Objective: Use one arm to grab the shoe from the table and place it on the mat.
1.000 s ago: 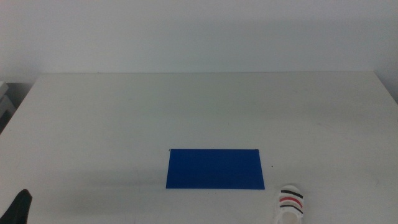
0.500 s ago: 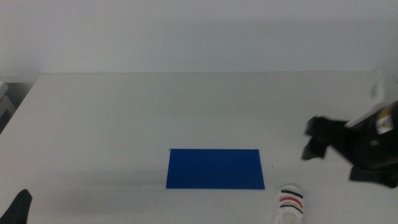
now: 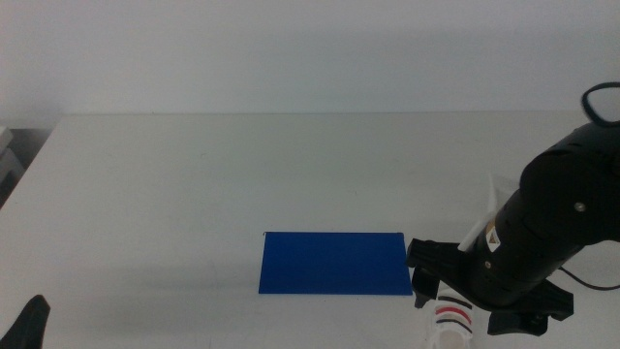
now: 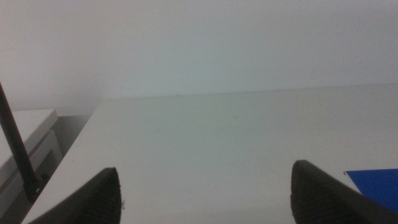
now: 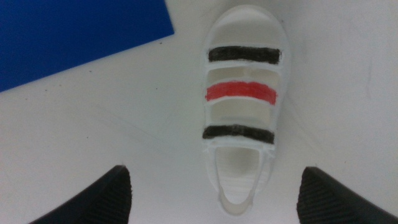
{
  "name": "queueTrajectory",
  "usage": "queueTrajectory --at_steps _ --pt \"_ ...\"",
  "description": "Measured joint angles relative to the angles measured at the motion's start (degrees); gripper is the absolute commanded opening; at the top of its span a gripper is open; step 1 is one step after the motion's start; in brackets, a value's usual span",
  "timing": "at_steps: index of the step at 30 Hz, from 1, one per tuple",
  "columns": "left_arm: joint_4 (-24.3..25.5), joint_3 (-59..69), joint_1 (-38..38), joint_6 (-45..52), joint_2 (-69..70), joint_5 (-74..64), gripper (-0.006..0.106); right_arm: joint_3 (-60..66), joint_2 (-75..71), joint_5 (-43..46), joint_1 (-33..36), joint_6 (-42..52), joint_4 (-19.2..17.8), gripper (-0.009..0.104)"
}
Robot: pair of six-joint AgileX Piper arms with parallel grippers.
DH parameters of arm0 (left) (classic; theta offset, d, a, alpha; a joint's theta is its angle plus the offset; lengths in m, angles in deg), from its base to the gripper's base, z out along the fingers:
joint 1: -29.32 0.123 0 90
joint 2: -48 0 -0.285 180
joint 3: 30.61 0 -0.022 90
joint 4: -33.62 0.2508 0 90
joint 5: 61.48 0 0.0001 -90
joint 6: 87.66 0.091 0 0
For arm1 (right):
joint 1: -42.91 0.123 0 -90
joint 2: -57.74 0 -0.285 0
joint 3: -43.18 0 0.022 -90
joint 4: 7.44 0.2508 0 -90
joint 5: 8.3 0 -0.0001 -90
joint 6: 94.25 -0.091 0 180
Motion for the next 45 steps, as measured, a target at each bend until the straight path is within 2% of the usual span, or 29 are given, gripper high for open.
queueTrajectory --at_steps 13,24,38,42,45 --pt "0.0 0.0 0.0 0.0 0.0 0.0 0.094 -0.2 0.8 1.0 0.2 -0.3 -1.7 0.092" --pt "0.0 0.0 0.0 0.0 0.0 0.0 0.094 -0.2 4.4 0.9 0.2 -13.9 -6.4 0.092" --pt "0.0 0.0 0.0 0.0 0.0 0.0 0.094 -0.2 12.7 2.0 0.2 -15.2 -7.9 0.091" --pt "0.0 0.0 0.0 0.0 0.0 0.0 0.094 -0.2 13.8 3.2 0.2 -15.2 -7.9 0.087" --pt "0.0 0.0 0.0 0.0 0.0 0.0 0.094 -0.3 13.9 4.3 0.2 -15.2 -7.9 0.080"
